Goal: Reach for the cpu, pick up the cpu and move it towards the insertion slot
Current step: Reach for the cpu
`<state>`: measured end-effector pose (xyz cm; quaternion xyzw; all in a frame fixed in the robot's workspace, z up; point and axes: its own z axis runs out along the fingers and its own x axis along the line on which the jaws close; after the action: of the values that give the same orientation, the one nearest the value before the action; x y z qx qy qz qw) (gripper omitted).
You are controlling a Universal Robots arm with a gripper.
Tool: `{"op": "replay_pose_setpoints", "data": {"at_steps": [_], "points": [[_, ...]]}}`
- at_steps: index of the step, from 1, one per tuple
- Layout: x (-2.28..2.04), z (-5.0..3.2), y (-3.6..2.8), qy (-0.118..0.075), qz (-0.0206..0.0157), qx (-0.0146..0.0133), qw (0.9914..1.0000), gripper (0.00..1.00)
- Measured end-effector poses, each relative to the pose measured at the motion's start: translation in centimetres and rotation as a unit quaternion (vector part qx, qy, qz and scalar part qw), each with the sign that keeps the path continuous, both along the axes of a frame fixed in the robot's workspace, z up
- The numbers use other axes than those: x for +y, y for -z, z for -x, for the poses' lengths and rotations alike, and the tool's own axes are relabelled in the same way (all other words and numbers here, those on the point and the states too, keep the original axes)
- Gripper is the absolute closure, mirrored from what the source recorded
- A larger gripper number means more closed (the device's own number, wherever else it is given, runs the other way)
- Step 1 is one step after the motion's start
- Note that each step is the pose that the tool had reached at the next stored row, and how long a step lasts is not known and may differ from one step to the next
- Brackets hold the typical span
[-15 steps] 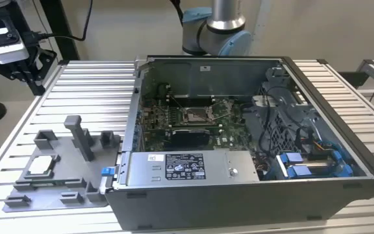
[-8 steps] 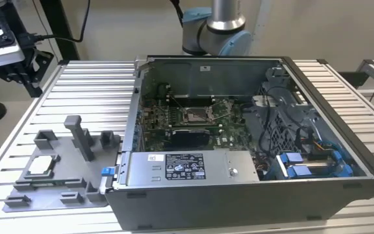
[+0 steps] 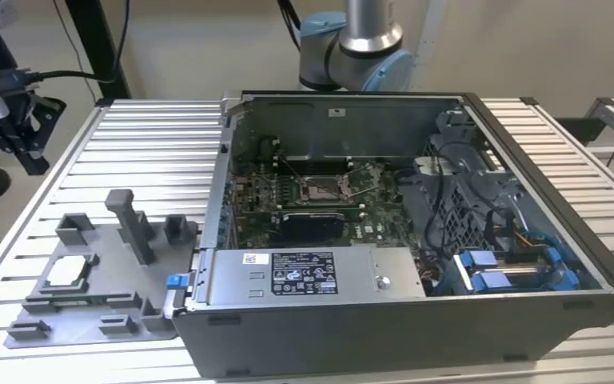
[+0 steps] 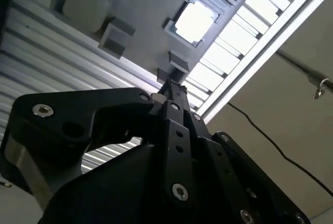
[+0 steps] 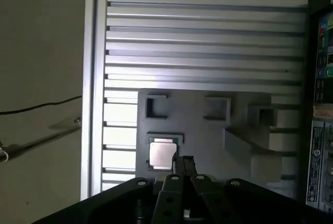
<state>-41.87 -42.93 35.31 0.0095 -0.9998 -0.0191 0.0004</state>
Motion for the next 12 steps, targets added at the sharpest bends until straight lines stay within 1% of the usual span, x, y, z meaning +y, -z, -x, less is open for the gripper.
{"op": "replay_pose_setpoints", "data": {"at_steps": [2, 4, 12], "points": [[-0.08, 0.31, 0.04, 0.000, 0.0001, 0.0001, 1.00000, 1.00], [-0.10, 0.44, 0.09, 0.000, 0.0000, 0.0000, 1.00000, 1.00], [-0.23, 0.51, 0.12, 0.000, 0.0000, 0.0001, 1.00000, 1.00]]}}
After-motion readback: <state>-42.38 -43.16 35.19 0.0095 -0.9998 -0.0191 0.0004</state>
